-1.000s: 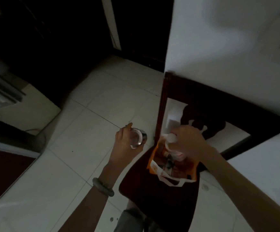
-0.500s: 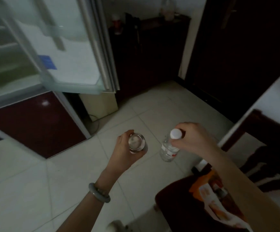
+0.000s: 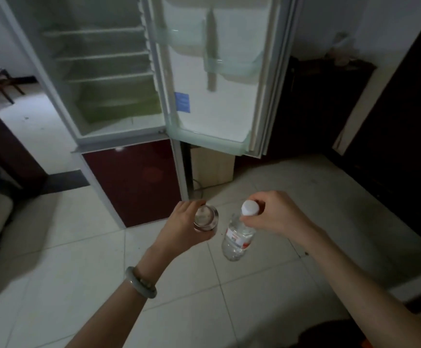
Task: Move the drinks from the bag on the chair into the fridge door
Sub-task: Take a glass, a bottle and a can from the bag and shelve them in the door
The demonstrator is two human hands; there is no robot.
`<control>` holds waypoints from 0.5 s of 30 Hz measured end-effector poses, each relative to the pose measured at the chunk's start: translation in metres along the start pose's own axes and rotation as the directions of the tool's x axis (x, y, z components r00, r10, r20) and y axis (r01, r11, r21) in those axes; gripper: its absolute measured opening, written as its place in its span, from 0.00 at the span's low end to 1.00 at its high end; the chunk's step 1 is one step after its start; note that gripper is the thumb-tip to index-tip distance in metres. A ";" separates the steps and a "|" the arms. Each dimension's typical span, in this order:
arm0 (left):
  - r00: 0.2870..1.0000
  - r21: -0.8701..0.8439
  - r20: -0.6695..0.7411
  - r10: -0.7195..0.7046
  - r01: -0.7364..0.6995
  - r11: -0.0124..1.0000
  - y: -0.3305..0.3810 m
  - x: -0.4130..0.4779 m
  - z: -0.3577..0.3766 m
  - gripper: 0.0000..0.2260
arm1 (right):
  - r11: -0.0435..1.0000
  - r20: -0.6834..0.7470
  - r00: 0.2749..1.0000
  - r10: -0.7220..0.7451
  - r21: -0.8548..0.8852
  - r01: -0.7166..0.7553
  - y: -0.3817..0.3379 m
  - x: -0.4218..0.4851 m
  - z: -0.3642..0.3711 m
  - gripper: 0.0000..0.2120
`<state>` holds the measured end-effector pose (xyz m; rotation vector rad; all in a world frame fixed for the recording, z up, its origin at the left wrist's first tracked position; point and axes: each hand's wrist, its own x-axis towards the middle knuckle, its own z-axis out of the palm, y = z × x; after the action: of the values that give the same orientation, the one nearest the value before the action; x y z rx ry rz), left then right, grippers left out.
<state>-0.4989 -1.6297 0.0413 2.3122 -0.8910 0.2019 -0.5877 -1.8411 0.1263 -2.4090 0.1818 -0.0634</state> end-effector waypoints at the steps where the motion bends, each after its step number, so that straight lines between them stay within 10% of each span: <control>1: 1.000 0.017 -0.011 0.000 0.000 1.000 -0.011 0.004 -0.007 0.32 | 1.000 -0.001 1.000 -0.010 0.005 0.010 -0.008 0.009 0.005 0.08; 15: 0.983 0.109 -0.185 0.002 0.018 0.994 -0.134 0.123 -0.076 0.33 | 0.989 -0.019 0.989 -0.146 -0.025 0.145 -0.051 0.188 0.018 0.06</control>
<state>-0.3127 -1.5750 0.0754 2.3514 -0.7940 0.4653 -0.3942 -1.8198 0.1460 -2.4427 0.0157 -0.1541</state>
